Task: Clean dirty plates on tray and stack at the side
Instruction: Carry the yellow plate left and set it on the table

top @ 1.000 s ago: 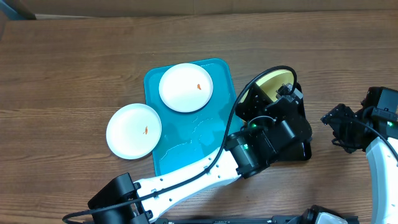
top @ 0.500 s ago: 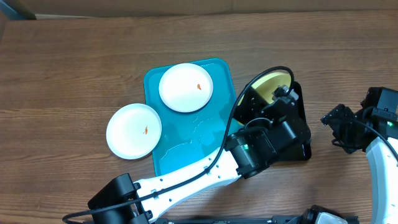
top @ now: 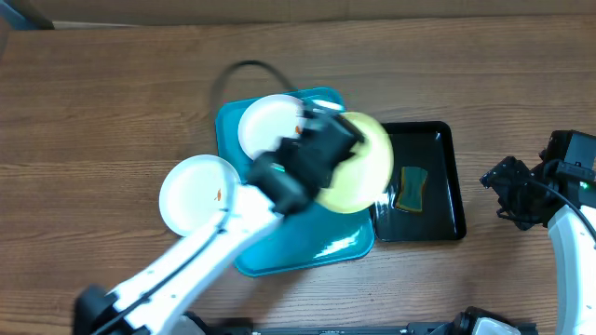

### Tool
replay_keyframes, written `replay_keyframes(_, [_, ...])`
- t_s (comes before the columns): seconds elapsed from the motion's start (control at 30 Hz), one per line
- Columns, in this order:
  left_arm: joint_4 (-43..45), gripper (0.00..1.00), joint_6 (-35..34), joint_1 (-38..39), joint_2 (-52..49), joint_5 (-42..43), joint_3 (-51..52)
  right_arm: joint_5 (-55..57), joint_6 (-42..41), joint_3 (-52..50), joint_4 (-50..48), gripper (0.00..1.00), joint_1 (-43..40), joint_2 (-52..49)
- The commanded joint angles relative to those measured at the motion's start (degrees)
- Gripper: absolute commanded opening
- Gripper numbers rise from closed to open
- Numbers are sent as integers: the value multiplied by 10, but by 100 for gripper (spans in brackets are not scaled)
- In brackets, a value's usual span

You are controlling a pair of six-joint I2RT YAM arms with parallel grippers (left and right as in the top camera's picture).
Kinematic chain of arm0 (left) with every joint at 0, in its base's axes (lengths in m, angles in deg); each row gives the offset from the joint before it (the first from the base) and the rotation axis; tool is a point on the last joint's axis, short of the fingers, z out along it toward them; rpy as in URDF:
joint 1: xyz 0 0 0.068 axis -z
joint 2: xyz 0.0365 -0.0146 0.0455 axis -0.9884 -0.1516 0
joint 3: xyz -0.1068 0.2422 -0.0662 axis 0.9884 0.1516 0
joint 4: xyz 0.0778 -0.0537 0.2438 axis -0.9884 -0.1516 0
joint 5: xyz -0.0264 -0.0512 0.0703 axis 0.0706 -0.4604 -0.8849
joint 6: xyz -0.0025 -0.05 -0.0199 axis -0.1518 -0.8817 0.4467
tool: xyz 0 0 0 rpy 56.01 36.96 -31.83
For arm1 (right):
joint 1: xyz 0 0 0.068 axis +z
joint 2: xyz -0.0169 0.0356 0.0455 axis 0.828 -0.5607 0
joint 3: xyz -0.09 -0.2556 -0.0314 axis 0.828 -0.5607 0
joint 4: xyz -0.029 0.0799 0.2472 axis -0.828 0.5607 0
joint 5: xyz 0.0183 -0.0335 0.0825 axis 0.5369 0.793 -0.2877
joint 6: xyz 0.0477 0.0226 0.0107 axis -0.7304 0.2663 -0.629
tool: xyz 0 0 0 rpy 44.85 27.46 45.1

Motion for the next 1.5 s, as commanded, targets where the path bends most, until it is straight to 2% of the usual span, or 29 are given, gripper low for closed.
replay_keyframes(0.0, [-73,4,-52,-99,49,156,-12,-4,6,12,-2,73,-1,3])
replay_keyframes(0.17, [-177,4,-16,-251,82,163,-9,-4,6,12,-2,74,-1,3])
replay_keyframes(0.37, [-183,4,34,-434,104,159,38,-4,6,12,-2,73,-1,3])
replay_keyframes(0.47, [-144,4,47,-522,104,159,79,-4,6,12,-2,73,-1,3])
replay_keyframes(0.53, [-72,4,52,-605,100,160,130,-4,7,12,-1,73,-1,3])
replay_keyframes(0.73, [46,4,69,-724,89,211,194,-4,10,12,1,74,-1,3])
replay_keyframes(0.9, [132,4,72,-768,84,227,231,-4,10,12,2,74,-1,3])
replay_keyframes(1.07, [209,4,48,-778,57,174,275,-3,26,12,7,74,-1,3])
replay_keyframes(1.47, [276,5,29,-811,-34,176,278,-4,26,12,16,74,-1,3])
